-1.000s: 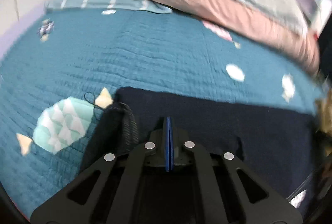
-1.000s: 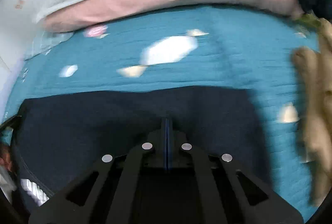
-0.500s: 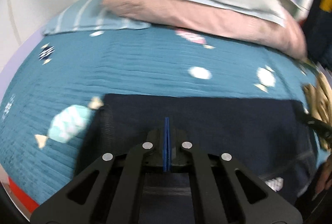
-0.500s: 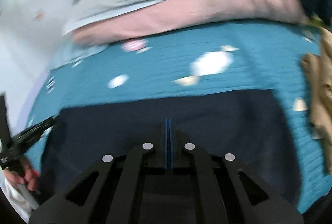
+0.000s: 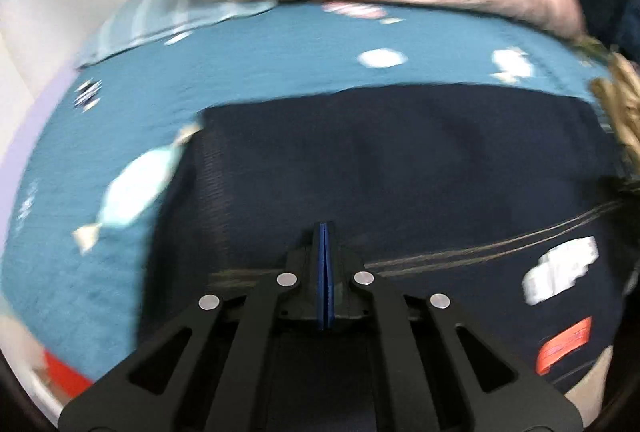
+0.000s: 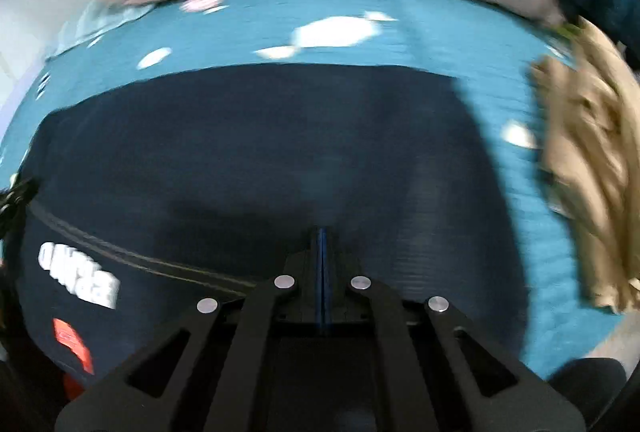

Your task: Fold large clothes

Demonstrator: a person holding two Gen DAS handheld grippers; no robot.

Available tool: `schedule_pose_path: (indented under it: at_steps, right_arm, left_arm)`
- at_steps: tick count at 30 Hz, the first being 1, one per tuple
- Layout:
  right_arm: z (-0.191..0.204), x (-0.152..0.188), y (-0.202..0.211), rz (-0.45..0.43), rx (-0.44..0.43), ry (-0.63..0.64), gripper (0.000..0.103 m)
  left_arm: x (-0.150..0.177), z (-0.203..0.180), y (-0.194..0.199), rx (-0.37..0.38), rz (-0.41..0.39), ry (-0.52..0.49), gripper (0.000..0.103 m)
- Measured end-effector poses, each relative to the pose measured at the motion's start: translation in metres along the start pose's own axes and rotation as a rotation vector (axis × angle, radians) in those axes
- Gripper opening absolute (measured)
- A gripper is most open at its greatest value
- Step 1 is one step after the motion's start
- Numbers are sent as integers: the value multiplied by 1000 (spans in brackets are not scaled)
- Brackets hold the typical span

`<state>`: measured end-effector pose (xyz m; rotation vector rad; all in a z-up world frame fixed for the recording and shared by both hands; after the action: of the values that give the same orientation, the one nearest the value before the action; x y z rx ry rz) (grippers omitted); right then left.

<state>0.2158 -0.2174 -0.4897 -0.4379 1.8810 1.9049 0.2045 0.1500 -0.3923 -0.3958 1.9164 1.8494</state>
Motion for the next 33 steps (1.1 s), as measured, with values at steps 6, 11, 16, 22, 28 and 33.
schedule_pose_path:
  at_steps: [6, 11, 16, 22, 28, 33]
  right_arm:
    - [23, -5, 43, -56, -37, 10, 3]
    - [102, 20, 69, 61, -264, 60, 3]
    - [130, 60, 47, 205, -255, 147, 3]
    - [51, 65, 34, 230, -35, 69, 0]
    - [-6, 68, 19, 305, -117, -146, 0]
    - [8, 57, 37, 301, -149, -79, 6]
  left_arm:
    - [4, 36, 33, -57, -14, 85, 1]
    - [-2, -29, 61, 87, -62, 54, 1]
    - [15, -86, 48, 162, -11, -5, 2]
    - [45, -46, 26, 7, 87, 24, 2]
    - [61, 17, 9, 35, 138, 251, 2]
    - [40, 8, 32, 62, 83, 213, 3]
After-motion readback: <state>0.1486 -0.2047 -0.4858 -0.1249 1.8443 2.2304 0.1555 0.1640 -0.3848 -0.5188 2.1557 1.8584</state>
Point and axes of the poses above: each gripper's, at about its wrist camera, not at the fingertips, and y roughly against the way its jaws point, z to its left, x to its underside, the point moved 10 cm from there along -y, roughly the way its jaws point, and after that the axes turned 6 degrees about x, right-handed, at the moved point
